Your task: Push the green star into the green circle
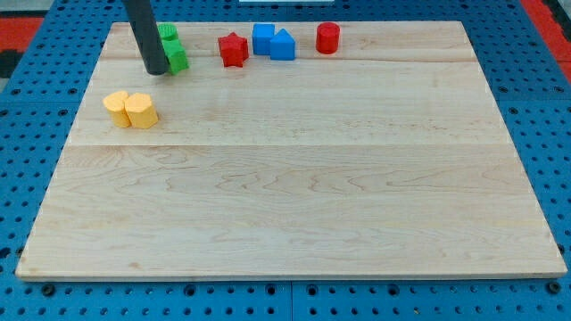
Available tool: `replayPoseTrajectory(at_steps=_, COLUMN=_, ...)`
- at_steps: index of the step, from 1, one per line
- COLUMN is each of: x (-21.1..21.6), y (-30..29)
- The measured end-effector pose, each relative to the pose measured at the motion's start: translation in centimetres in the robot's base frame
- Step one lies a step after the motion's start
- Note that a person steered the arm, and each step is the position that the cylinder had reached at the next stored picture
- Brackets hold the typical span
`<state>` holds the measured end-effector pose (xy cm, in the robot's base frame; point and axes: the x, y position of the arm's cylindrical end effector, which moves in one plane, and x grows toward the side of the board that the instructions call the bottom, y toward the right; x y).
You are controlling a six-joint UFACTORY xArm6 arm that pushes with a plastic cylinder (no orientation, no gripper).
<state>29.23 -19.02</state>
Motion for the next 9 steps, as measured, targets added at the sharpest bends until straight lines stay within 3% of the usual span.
replayPoseTrajectory(at_steps=1, x=-0.3, y=0.2)
replayPoseTrajectory(at_steps=2, x=3.5, y=1.3)
replayPoseTrajectory(at_steps=4, x=-0.8, y=4.4)
replayPoseTrajectory(at_steps=9, x=-3.9, y=4.5)
